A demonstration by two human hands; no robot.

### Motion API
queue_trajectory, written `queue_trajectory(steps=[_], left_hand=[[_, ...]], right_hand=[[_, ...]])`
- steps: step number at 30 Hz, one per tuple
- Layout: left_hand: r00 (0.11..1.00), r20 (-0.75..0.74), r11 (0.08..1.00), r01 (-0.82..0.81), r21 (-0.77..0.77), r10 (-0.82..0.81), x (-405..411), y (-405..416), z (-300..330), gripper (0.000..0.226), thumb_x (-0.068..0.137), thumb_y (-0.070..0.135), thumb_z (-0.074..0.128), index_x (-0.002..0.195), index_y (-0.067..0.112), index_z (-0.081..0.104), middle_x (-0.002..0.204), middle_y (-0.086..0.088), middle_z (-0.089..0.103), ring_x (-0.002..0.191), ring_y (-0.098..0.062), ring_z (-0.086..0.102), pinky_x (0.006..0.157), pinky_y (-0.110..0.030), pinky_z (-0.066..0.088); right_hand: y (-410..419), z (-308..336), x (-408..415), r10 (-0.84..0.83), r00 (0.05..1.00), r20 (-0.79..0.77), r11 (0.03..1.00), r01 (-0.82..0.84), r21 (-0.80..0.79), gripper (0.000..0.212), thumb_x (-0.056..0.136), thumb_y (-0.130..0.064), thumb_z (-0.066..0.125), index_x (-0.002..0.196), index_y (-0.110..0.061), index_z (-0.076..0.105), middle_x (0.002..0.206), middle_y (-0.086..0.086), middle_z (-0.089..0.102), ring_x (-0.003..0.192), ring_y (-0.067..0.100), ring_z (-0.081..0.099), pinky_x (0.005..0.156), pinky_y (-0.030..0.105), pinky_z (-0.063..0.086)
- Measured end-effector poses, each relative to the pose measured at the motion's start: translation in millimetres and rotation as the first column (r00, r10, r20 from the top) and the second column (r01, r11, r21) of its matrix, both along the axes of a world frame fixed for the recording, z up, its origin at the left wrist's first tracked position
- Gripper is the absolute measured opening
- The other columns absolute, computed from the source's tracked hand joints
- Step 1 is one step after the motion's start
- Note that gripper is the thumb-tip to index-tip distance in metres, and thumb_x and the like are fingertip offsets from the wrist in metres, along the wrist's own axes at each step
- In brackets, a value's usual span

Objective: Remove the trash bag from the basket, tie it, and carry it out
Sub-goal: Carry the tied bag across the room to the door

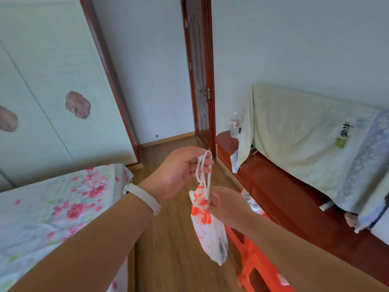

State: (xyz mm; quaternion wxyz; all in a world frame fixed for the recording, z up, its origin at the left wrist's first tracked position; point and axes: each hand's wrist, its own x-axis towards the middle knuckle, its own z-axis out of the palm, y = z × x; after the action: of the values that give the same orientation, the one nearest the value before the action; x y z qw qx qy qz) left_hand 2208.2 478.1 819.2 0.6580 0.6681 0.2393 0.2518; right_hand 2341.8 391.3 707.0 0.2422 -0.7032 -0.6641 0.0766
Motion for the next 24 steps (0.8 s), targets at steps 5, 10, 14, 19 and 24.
queue_trajectory(steps=[5, 10, 14, 19, 24], left_hand=[[0.995, 0.023, 0.995, -0.098, -0.032, 0.099, 15.0, 84.7, -14.4, 0.019, 0.092, 0.007, 0.056, 0.095, 0.001, 0.073, 0.082, -0.012, 0.072, 0.071, -0.022, 0.068, 0.071, -0.032, 0.052], [0.995, 0.025, 0.991, -0.091, -0.100, 0.093, 15.7, 180.8, -16.0, 0.019, 0.093, 0.006, 0.056, 0.099, 0.000, 0.074, 0.082, -0.011, 0.074, 0.071, -0.021, 0.069, 0.067, -0.028, 0.054], [0.998, 0.026, 0.992, -0.052, -0.115, 0.056, 14.7, 247.6, -8.0, 0.019, 0.093, 0.007, 0.057, 0.101, 0.000, 0.073, 0.084, -0.012, 0.074, 0.073, -0.021, 0.070, 0.069, -0.028, 0.055], [0.998, 0.035, 0.992, -0.055, -0.110, 0.059, 16.5, 314.1, -2.0, 0.019, 0.093, 0.007, 0.058, 0.102, 0.000, 0.073, 0.087, -0.013, 0.073, 0.076, -0.023, 0.069, 0.072, -0.029, 0.055], [0.992, 0.065, 0.985, -0.101, -0.140, 0.111, 29.1, 382.6, -5.8, 0.020, 0.092, 0.007, 0.058, 0.104, -0.001, 0.072, 0.089, -0.013, 0.072, 0.078, -0.023, 0.068, 0.074, -0.030, 0.054]], right_hand=[[84.0, -10.3, 9.4, -0.052, 0.998, -0.036, 0.997, 0.050, -0.065, 0.029, 0.094, -0.050, 0.053, 0.098, -0.024, 0.066, 0.089, -0.012, 0.071, 0.076, 0.007, 0.066, 0.067, 0.011, 0.050], [173.4, -3.7, 6.9, -0.090, 0.995, -0.048, 0.985, 0.082, -0.155, 0.019, 0.092, -0.024, 0.056, 0.080, -0.034, 0.047, 0.067, -0.019, 0.047, 0.063, 0.013, 0.050, 0.071, 0.029, 0.049], [240.4, 8.4, 2.2, -0.089, 0.995, -0.045, 0.985, 0.081, -0.155, 0.027, 0.093, -0.052, 0.049, 0.091, -0.028, 0.062, 0.085, -0.012, 0.065, 0.075, 0.013, 0.061, 0.081, 0.028, 0.055], [312.7, 14.3, 5.9, -0.099, 0.994, -0.050, 0.988, 0.092, -0.125, 0.024, 0.096, -0.042, 0.054, 0.105, -0.021, 0.064, 0.096, -0.007, 0.069, 0.077, 0.009, 0.062, 0.076, 0.020, 0.054], [386.0, 11.8, 24.6, -0.090, 0.994, -0.062, 0.986, 0.081, -0.144, 0.029, 0.096, -0.043, 0.054, 0.112, -0.022, 0.064, 0.110, -0.007, 0.071, 0.090, 0.013, 0.069, 0.085, 0.022, 0.056]])
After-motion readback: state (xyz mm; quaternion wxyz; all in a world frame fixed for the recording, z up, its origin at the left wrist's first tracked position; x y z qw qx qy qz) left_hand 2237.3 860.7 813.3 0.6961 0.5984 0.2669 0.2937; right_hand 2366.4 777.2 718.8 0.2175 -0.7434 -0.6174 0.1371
